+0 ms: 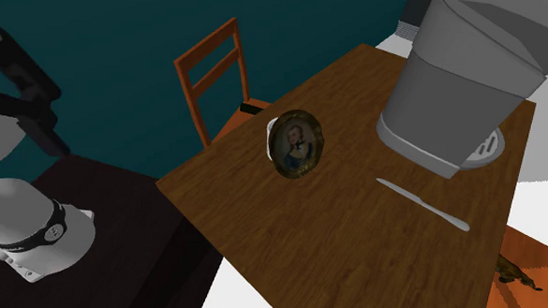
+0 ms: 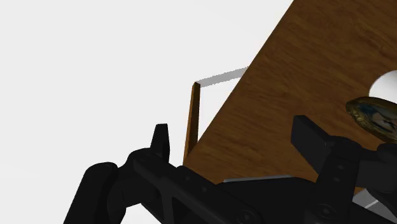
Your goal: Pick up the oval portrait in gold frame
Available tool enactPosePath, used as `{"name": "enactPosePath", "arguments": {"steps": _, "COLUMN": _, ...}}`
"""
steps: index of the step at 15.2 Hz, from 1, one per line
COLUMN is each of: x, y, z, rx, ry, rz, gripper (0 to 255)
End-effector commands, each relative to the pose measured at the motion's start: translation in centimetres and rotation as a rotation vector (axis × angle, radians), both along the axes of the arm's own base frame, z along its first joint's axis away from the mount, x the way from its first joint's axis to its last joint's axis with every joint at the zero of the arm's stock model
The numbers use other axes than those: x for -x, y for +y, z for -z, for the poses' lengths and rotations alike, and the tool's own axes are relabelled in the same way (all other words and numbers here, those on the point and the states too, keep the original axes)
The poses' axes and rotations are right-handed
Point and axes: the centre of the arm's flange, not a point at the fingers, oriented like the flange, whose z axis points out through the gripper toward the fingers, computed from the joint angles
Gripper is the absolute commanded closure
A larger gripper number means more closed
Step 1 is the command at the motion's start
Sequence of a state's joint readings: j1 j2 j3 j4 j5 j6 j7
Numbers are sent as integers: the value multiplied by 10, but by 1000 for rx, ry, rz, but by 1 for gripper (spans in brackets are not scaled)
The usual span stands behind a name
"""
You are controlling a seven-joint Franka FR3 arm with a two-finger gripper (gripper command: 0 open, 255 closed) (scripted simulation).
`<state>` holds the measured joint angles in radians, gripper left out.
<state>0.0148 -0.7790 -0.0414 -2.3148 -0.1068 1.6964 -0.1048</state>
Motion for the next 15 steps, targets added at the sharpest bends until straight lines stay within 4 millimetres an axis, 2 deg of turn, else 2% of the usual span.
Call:
{"name": "enactPosePath", "arguments": {"steps": 1, "x": 0, "y": 0, "z": 0, "rx": 0, "ry": 0, "rz": 0, "gripper": 0}}
{"name": "enactPosePath", "arguments": {"steps": 8, "x": -49, "y": 75, "z": 28, "rx": 38, "ry": 3, "rz": -134, "gripper": 0}}
{"name": "enactPosePath", "arguments": {"steps": 15, "x": -87, "y": 154, "z": 60, "rx": 75, "ry": 6, "rz": -267, "gripper": 0}}
